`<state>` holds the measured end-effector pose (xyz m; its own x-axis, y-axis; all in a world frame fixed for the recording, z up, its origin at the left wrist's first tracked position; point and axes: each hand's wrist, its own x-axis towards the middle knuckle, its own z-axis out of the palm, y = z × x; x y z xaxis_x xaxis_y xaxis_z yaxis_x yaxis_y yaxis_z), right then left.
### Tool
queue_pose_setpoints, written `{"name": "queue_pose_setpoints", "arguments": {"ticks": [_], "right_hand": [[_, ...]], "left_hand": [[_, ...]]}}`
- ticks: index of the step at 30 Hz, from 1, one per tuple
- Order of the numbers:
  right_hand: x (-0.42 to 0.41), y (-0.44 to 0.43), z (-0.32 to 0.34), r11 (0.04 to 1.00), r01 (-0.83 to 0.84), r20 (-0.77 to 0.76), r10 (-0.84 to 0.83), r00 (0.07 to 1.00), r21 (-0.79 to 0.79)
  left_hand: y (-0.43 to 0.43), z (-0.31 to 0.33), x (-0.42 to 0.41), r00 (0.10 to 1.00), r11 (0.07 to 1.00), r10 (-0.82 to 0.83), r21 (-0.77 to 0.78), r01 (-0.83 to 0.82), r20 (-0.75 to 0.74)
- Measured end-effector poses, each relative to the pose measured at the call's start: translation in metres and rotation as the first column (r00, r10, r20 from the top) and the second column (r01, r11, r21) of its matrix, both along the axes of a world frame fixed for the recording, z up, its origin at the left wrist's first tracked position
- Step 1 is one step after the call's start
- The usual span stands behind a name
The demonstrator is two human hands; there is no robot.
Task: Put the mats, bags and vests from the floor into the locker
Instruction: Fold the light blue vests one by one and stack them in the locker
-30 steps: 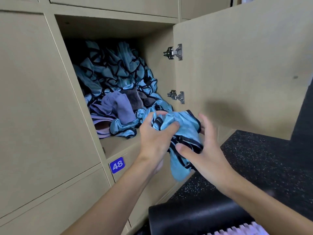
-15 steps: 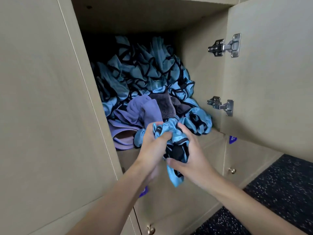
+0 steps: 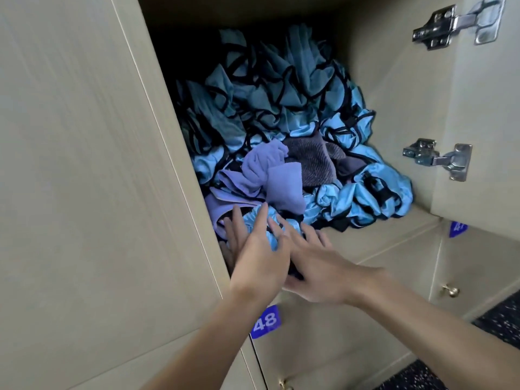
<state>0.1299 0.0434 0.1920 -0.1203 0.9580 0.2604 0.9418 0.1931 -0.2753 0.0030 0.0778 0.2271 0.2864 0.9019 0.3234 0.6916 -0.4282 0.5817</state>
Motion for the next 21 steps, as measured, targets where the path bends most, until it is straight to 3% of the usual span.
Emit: {"name": "queue_pose_setpoints", "arguments": {"ticks": [6, 14, 17, 19, 21], "right_hand": [[0.024, 0.0, -0.009, 0.993, -0.06, -0.329, 0.091, 0.94, 0.103], [0.028, 0.054, 0.002, 0.967, -0.217, -0.211, 0.242, 0.947, 0.135], [0.034, 0.047, 0.005, 0.966, -0.251, -0.204, 0.257, 0.945, 0.056], [0.042, 0.037, 0.012, 0.975, -0.222, -0.18, 0.219, 0.959, 0.002], [0.046, 0.021, 0.022, 0.989, -0.102, -0.24, 0.125, 0.963, 0.107]], "left_hand": [[0.006, 0.0, -0.002, 0.997, 0.999, -0.026, -0.044, 0.023, -0.077], [0.012, -0.007, 0.003, 0.939, 0.998, 0.066, 0.021, -0.062, -0.338], [0.011, -0.01, 0.003, 0.902, 0.999, 0.045, 0.012, -0.044, -0.429], [0.01, -0.01, 0.003, 0.876, 0.999, 0.032, 0.008, -0.032, -0.481], [0.009, -0.009, 0.003, 0.854, 1.0, 0.028, 0.014, -0.024, -0.52]]}}
